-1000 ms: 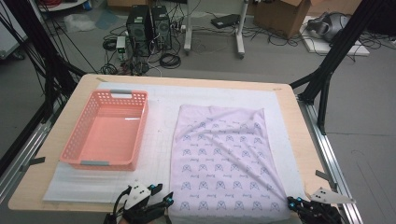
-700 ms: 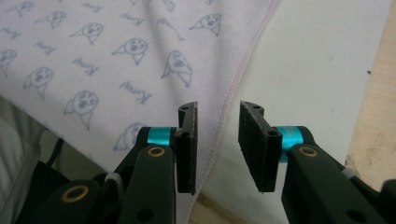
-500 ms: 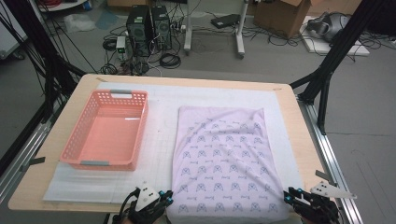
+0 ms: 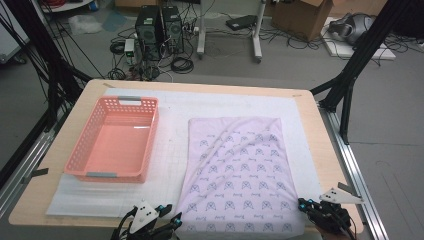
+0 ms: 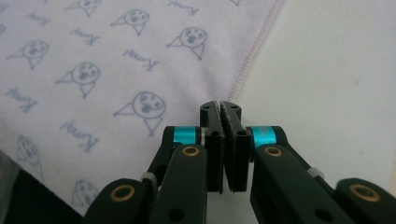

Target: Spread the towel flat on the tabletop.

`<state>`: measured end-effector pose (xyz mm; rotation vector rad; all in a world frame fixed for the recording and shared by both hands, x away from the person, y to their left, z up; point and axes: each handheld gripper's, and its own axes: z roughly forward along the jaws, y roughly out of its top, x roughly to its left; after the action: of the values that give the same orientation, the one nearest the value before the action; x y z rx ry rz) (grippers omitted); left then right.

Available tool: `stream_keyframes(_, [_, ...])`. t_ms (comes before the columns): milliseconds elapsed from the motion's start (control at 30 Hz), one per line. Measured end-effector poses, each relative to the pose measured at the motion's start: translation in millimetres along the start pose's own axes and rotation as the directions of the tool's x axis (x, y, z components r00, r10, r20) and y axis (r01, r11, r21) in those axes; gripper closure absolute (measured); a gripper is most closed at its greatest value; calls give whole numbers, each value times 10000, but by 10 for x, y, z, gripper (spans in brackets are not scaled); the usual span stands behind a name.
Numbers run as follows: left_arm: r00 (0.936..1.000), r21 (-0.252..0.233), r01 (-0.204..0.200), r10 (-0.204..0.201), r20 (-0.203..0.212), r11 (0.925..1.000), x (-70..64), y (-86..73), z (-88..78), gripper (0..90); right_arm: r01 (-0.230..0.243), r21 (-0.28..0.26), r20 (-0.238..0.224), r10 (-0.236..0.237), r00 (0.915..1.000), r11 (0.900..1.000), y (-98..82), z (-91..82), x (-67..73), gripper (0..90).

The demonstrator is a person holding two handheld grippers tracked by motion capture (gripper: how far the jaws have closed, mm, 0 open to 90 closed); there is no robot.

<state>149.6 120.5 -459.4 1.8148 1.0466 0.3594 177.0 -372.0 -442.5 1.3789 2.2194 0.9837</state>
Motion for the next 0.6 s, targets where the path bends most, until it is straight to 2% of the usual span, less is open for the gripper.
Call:
stream_keyframes(133, [9999,-108,120,-119,87,9999,2,34,52,497,38,336,142,-43,9999,9994,-141,-192,-18,883])
stream_keyframes(200, [9996,-42,150,-148,258,9999,-13,54,111,502,-144,309,214,138,9997,9994,-192,-255,-55,874])
stream_keyframes(233, [9992,75,108,-110,377,9999,-28,67,149,514,-247,251,180,242,9995,9994,-201,-265,-68,845])
stream_keyframes(300, [9990,324,-118,103,446,9994,-72,82,230,541,-308,23,198,308,9993,9995,-197,-267,-76,717])
stream_keyframes(367, [9990,306,-339,329,300,9990,-113,89,279,581,-367,-157,183,370,9991,9992,-190,-269,-77,674])
stream_keyframes(400, [9987,311,-508,507,49,9982,-135,90,296,627,-377,-221,206,381,9991,9990,-188,-269,-74,667])
stream_keyframes(433, [9972,318,-703,711,-241,9970,-145,87,298,709,-417,-268,193,423,9989,9988,-186,-271,-76,663])
stream_keyframes(467, [9963,305,-763,774,-361,9966,-141,86,297,790,-393,-303,197,399,9990,9988,-186,-268,-84,660])
stream_keyframes(500, [9980,372,-571,579,-232,9977,-127,96,293,837,-470,-350,181,477,9987,9983,-187,-259,-88,657])
stream_keyframes(533, [9975,448,-640,652,-265,9969,-131,101,287,871,-520,-330,169,526,9985,9981,-185,-252,-94,653])
stream_keyframes(600, [9959,580,-779,804,-409,9953,-151,97,243,877,-573,-360,109,577,9983,9977,-184,-235,-100,653])
